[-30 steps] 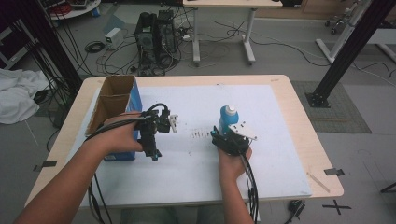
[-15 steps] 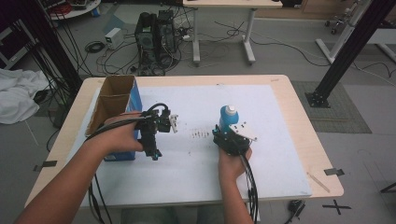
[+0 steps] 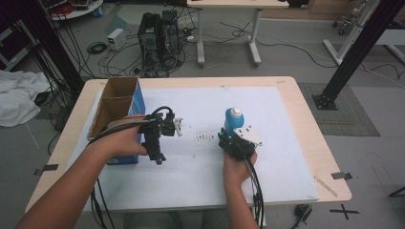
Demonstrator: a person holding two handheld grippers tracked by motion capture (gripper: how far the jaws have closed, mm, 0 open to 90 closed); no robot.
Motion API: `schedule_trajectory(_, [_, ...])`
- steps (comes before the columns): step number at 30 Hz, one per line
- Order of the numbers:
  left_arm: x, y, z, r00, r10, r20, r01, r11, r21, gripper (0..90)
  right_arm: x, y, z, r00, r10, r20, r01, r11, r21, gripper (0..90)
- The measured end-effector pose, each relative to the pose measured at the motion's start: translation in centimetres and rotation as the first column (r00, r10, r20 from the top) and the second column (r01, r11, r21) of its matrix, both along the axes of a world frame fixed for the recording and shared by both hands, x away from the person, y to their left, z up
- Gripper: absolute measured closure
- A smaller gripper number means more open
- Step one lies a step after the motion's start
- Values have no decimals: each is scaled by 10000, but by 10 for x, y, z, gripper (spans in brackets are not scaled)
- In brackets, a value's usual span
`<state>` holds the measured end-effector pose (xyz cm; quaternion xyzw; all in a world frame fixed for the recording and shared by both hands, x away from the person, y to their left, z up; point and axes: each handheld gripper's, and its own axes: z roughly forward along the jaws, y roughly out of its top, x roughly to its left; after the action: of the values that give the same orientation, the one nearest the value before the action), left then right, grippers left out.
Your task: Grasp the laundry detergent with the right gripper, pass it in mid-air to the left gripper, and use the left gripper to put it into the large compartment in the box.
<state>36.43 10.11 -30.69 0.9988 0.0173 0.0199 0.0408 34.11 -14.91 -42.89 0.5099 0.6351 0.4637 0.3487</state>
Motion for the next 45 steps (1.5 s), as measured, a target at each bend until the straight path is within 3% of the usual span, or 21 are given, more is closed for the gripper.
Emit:
schedule_trajectory(3, [1, 1, 0, 10000, 35, 24, -34, 10000, -57, 62, 0, 0, -1, 9999, -102, 101, 104, 9997, -215, 404])
schedule_trajectory(4, [1, 1, 0, 10000, 35, 24, -34, 10000, -57, 62, -1, 2, -1, 9999, -150, -46, 150, 9999, -18, 410])
schedule_trajectory(7, [1, -1, -1, 10000, -12, -16, 12, 10000, -35, 62, -2, 2, 0, 9999, -131, 39, 132, 9994, -311, 439])
schedule_trajectory(10, [0, -2, -1, 10000, 46, 54, -45, 9999, -124, 62, 0, -2, 0, 9997, 117, 227, -106, 9989, -461, 454])
schedule_trajectory(16, [0, -3, 1, 10000, 46, 59, -45, 9999, -113, 62, -1, -5, 2, 9992, 401, 24, -401, 9991, -123, 461])
schedule_trajectory(17, [0, -3, 2, 10000, 37, 76, -36, 9999, -155, 62, -1, -5, 3, 9984, 490, 278, -477, 9979, -440, 461])
schedule_trajectory(18, [0, -3, 2, 10000, 37, 76, -36, 9999, -155, 62, -1, -5, 3, 9984, 490, 278, -477, 9979, -440, 461])
schedule_trajectory(19, [1, -5, 3, 10000, 26, 85, -25, 9999, -133, 62, -3, -4, 8, 9970, 629, 441, -598, 9959, -676, 461])
schedule_trajectory(24, [1, -7, 7, 9999, 15, 107, -14, 10000, -88, 62, -5, -7, 19, 9951, 816, 554, -785, 9954, -559, 460])
schedule_trajectory(30, [2, -10, 16, 9998, -56, 202, 57, 10000, -29, 62, -8, -16, 33, 9862, 1533, 632, -1505, 9875, -467, 458])
schedule_trajectory(31, [2, -11, 18, 9997, -80, 235, 80, 10000, 10, 62, -9, -20, 36, 9798, 1915, 581, -1890, 9809, -451, 458])
schedule_trajectory(32, [2, -12, 19, 9997, -82, 216, 83, 10000, -34, 62, -9, -20, 36, 9798, 1915, 581, -1890, 9809, -451, 458])
schedule_trajectory(33, [1, -13, 20, 9997, -106, 210, 106, 9999, -27, 62, -10, -23, 38, 9698, 2371, 576, -2362, 9714, -221, 458])
schedule_trajectory(35, [0, -15, 22, 9997, -129, 220, 131, 9999, -101, 62, -11, -26, 40, 9596, 2757, 560, -2751, 9612, -181, 458])
schedule_trajectory(36, [0, -15, 22, 9997, -129, 220, 131, 9999, -101, 62, -11, -26, 40, 9596, 2757, 560, -2751, 9612, -181, 458])
schedule_trajectory(37, [0, -15, 24, 9996, -210, 186, 211, 9998, -40, 62, -11, -29, 41, 9411, 3337, 547, -3331, 9427, -208, 458])
schedule_trajectory(38, [0, -15, 24, 9996, -210, 186, 211, 9998, -40, 62, -11, -29, 41, 9411, 3337, 547, -3331, 9427, -208, 458])
schedule_trajectory(39, [-1, -15, 26, 9998, -169, 144, 171, 9997, -151, 62, -12, -32, 42, 9247, 3769, 533, -3765, 9262, -176, 458])
schedule_trajectory(41, [-1, -15, 27, 9997, -183, 131, 186, 9996, -199, 62, -15, -32, 43, 9081, 4173, 356, -4176, 9086, 37, 458])
schedule_trajectory(44, [-2, -16, 32, 9997, -219, 97, 221, 9995, -227, 62, -16, -34, 44, 8683, 4946, 386, -4932, 8690, -402, 458])
schedule_trajectory(45, [-3, -17, 34, 9997, -242, 103, 244, 9994, -227, 62, -18, -33, 44, 8602, 5091, 287, -5083, 8606, -317, 458])
